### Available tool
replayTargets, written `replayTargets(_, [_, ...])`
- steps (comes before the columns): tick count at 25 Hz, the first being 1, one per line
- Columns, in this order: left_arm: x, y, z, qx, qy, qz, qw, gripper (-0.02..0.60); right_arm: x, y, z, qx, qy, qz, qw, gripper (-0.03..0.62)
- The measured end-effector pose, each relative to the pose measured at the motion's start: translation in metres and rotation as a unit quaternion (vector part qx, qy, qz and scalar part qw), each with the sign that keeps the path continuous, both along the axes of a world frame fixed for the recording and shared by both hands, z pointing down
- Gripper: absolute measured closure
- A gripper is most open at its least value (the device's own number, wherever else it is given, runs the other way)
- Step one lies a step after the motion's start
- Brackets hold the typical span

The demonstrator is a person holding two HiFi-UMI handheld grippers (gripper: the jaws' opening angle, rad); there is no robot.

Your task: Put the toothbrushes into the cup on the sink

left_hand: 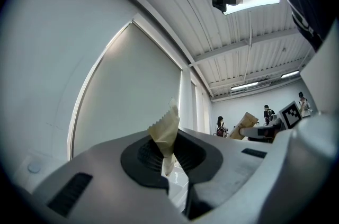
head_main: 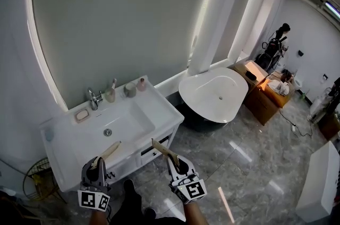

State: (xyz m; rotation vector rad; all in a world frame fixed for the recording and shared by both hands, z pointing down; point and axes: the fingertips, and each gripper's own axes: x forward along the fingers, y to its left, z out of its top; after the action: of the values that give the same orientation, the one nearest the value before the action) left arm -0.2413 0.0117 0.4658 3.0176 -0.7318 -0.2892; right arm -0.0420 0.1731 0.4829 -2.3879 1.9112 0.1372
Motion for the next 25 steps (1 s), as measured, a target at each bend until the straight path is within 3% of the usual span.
replayTargets(12, [0.039, -0.047, 0.0, 0.006, 0.013, 0.013, 0.9998, 0.537, 0.035, -0.039, -0.003, 0.008, 0.009, 0.015, 1.0, 0.546])
replayTargets(25, [0.092, -0.13, 0.015, -0.003, 0.01, 0.013, 0.9999, 0.537, 0.085, -0.123, -0.002, 0.001, -0.004, 0.016, 1.0, 0.546])
